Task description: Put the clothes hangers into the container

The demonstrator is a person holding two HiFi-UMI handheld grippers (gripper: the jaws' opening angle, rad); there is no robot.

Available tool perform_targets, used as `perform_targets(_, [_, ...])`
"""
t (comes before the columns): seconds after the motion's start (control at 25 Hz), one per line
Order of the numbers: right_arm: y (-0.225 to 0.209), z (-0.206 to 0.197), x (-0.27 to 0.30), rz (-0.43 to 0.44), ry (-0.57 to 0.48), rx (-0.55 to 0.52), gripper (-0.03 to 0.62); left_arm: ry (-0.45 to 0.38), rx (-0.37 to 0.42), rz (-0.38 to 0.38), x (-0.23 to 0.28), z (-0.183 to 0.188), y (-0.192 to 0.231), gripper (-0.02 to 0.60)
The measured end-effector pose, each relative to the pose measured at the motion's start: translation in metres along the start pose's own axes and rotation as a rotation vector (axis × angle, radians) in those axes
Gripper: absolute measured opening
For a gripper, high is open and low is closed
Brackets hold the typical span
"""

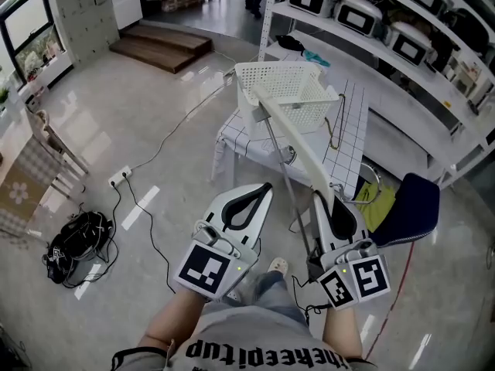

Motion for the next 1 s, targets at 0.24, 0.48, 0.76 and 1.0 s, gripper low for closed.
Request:
perform_targets(0.24, [-0.038, -0.004, 0.028, 0.076, 0.009, 0.001, 0.092, -0.002, 0.019, 0.026, 0.05, -0.013, 0.007, 0.028])
perform_targets(0.48, [-0.086, -0.006, 0.055, 0.13, 0.004, 0.006, 0.092, -0.004, 0.029, 0.062, 0.101, -0.028, 0.01, 0.028])
perform_targets(0.76, [-0.143, -0.006, 0.077, 0.182, 0.0, 0.017, 0.092, -0.009, 0.04, 0.11, 0.153, -0.044, 0.008, 0.028])
perform_targets(1.0, [-0.181, -0.009, 0.087, 0.233, -0.006, 0.021, 0.092, -0.021, 0.059, 0.149, 0.185, -0.056, 0.001, 0.026])
Point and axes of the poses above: the fingertips, and each gripper's own axes: x forward along the fingers, y to its left, z out of its top, the point moved 5 cm from there along -x, backward along the fingers, and after that the axes turned 13 degrees about -y, right-handed, at the moved point
